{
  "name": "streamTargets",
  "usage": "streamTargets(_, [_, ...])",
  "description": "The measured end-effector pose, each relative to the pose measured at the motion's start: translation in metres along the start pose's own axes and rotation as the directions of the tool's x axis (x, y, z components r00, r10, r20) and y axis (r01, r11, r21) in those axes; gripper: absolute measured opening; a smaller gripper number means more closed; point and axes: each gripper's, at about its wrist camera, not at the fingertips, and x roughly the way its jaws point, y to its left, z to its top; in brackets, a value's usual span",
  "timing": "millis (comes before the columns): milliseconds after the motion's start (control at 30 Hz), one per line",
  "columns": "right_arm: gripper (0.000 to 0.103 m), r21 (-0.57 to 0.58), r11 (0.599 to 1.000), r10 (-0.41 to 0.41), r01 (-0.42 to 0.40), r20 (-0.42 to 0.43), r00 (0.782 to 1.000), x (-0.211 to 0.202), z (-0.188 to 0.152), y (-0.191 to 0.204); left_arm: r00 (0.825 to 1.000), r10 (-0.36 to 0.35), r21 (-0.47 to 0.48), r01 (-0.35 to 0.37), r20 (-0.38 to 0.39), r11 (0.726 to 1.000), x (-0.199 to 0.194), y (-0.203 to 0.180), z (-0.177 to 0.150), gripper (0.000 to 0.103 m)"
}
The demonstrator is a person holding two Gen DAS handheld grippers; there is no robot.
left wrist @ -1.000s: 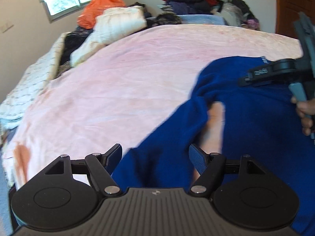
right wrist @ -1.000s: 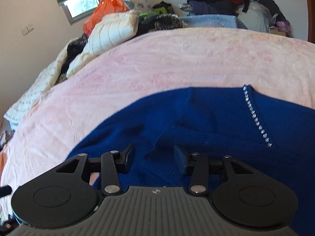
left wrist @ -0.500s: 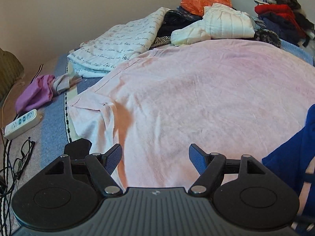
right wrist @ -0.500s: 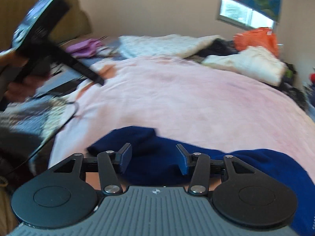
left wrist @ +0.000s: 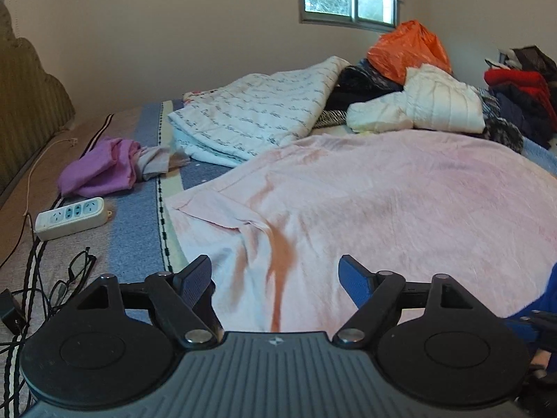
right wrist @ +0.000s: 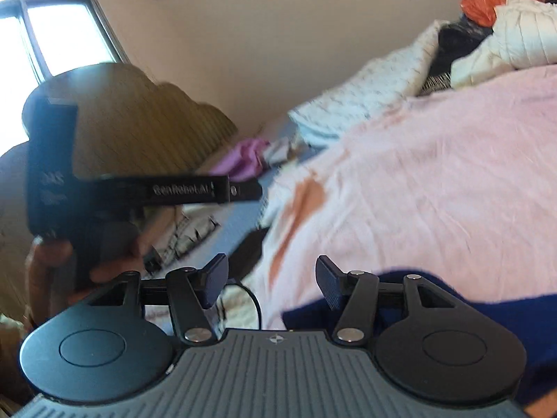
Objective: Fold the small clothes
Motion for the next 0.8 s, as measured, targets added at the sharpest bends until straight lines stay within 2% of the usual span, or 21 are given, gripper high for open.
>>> streamTargets(33, [0.068, -0.029, 0.996, -0.081, 0.081, 0.006, 0.997, -0.008, 0.001, -0.001, 1.0, 0.01, -0.012, -0.01, 0.01, 1.0, 0.001, 0.003, 0.0, 0.083])
streamTargets(67, [0.068, -0.075, 0.981, -0.181, 0.18, -0.007, 0.984, -0.014, -0.001, 0.0, 1.0, 0.017, -0.017, -0.017, 0.007, 1.0, 0.003, 0.004, -0.001, 0.083])
streamTargets(100, [0.07, -0.137, 0.95, -0.286, 0.28, -0.031, 0.958, -0.017, -0.005, 0.002, 1.0, 0.016, -0.015, -0.016, -0.007, 1.0, 0.007, 0.003, -0.003, 0.083])
streamTargets(167, [0.068, -0.302, 0.867, -0.434, 0.396, -0.068, 0.898, -0.018, -0.021, 0.013, 0.999, -0.007, -0.001, 0.007, -0.046, 1.0, 0.015, -0.004, -0.009, 0.083])
streamTargets(233, [0.067, -0.496, 0.772, -0.493, 0.397, -0.073, 0.867, -0.014, -0.044, 0.034, 0.996, -0.033, 0.022, 0.035, -0.078, 0.999, 0.02, -0.013, -0.014, 0.083])
streamTargets(300, [0.064, -0.711, 0.615, -0.526, 0.342, -0.047, 0.849, -0.002, -0.075, 0.06, 0.996, -0.041, 0.042, 0.045, -0.084, 0.998, 0.021, -0.021, -0.018, 0.083])
streamTargets(367, [0.063, -0.861, 0.429, -0.567, 0.272, -0.022, 0.823, 0.017, -0.104, 0.079, 0.996, -0.041, 0.054, 0.046, -0.082, 0.998, 0.02, -0.024, -0.019, 0.083])
streamTargets(400, [0.063, -0.895, 0.375, -0.576, 0.241, -0.021, 0.817, 0.026, -0.113, 0.083, 0.996, -0.045, 0.054, 0.049, -0.08, 0.997, 0.019, -0.023, -0.018, 0.083])
streamTargets(467, [0.055, -0.924, 0.33, -0.569, 0.191, -0.033, 0.822, 0.046, -0.121, 0.088, 0.996, -0.049, 0.045, 0.052, -0.076, 0.998, 0.017, -0.019, -0.017, 0.083])
streamTargets(500, [0.049, -0.925, 0.327, -0.563, 0.193, -0.026, 0.826, 0.056, -0.12, 0.088, 0.996, -0.049, 0.037, 0.052, -0.075, 0.998, 0.017, -0.017, -0.017, 0.083])
streamTargets(533, [0.045, -0.918, 0.344, -0.553, 0.2, -0.026, 0.833, 0.063, -0.117, 0.086, 0.996, -0.048, 0.029, 0.05, -0.074, 0.998, 0.017, -0.015, -0.016, 0.083])
streamTargets(567, [0.044, -0.898, 0.386, -0.545, 0.211, -0.038, 0.838, 0.067, -0.111, 0.084, 0.996, -0.046, 0.02, 0.048, -0.072, 0.999, 0.017, -0.01, -0.014, 0.083])
streamTargets(600, [0.032, -0.862, 0.457, -0.538, 0.221, -0.07, 0.84, 0.071, -0.101, 0.079, 0.997, -0.042, 0.009, 0.043, -0.069, 0.999, 0.017, -0.007, -0.013, 0.083])
streamTargets(633, [0.006, -0.821, 0.522, -0.531, 0.232, -0.1, 0.841, 0.075, -0.094, 0.074, 0.997, -0.037, -0.002, 0.037, -0.066, 0.999, 0.017, -0.004, -0.012, 0.083])
streamTargets(667, [0.005, -0.781, 0.574, -0.519, 0.248, -0.112, 0.847, 0.077, -0.09, 0.07, 0.998, -0.03, -0.014, 0.03, -0.063, 0.999, 0.018, 0.0, -0.011, 0.083])
streamTargets(733, [0.004, -0.709, 0.654, -0.472, 0.264, -0.109, 0.875, 0.076, -0.079, 0.071, 0.999, -0.01, -0.043, 0.008, -0.051, 0.999, 0.018, 0.009, -0.008, 0.083])
streamTargets(800, [0.005, -0.595, 0.766, -0.373, 0.242, -0.106, 0.922, 0.072, -0.063, 0.077, 0.999, 0.013, -0.081, -0.016, -0.043, 0.997, 0.018, 0.019, -0.003, 0.083])
